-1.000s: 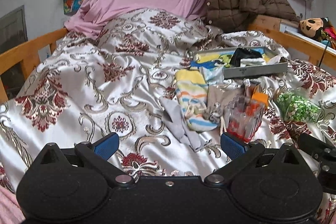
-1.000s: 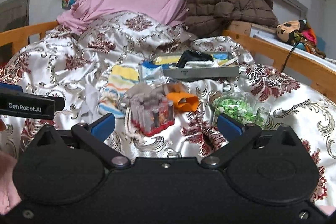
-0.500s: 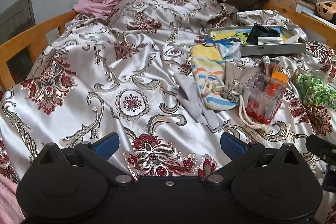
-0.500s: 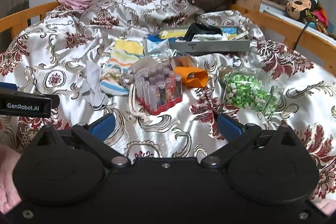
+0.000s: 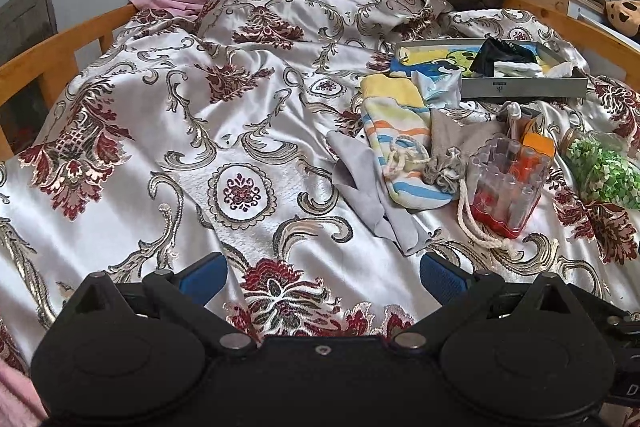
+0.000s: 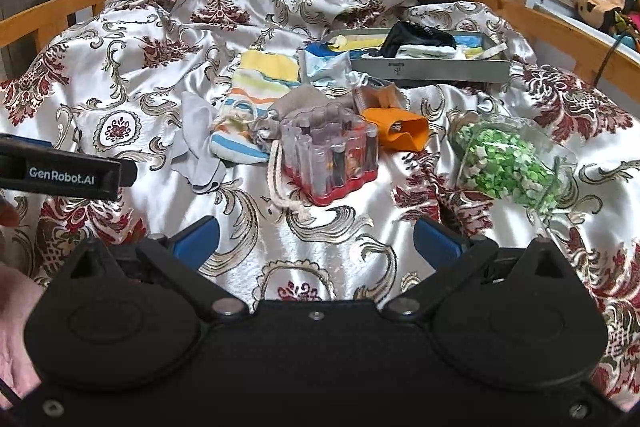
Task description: Organize soft objects
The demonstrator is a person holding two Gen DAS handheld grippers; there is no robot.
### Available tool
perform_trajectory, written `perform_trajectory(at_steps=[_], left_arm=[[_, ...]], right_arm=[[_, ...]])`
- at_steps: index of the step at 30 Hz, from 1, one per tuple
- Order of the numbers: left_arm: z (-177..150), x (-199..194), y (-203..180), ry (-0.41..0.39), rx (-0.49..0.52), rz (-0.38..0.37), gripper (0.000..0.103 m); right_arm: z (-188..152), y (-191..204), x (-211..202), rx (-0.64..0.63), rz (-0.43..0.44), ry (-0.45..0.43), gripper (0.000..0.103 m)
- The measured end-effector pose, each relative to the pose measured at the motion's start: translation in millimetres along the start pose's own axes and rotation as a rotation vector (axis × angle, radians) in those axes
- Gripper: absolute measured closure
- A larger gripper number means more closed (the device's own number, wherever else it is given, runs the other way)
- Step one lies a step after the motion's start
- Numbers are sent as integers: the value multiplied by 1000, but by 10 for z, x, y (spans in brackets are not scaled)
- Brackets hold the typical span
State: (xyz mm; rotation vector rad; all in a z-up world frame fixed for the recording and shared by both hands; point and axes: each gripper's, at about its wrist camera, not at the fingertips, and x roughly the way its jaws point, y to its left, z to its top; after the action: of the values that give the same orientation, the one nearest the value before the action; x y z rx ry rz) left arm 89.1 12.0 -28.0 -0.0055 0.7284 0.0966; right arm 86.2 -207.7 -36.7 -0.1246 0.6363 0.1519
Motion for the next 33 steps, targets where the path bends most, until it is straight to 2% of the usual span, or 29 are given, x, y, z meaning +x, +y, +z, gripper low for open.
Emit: perform_trajectory(at_steps=[7, 20, 26, 33], left_arm=[[35, 77, 10, 21, -11, -13, 1], [303, 271, 39, -9, 26, -26, 1], [451, 463, 147, 38, 26, -99, 1], [665, 752, 255, 25, 63, -199, 1]], right_arm=[[40, 55, 78, -28, -4, -10, 1], [178, 107, 297, -59, 19, -45, 1], [252, 169, 404, -100, 29, -68, 1], [409, 229, 541, -175, 29, -130, 1]])
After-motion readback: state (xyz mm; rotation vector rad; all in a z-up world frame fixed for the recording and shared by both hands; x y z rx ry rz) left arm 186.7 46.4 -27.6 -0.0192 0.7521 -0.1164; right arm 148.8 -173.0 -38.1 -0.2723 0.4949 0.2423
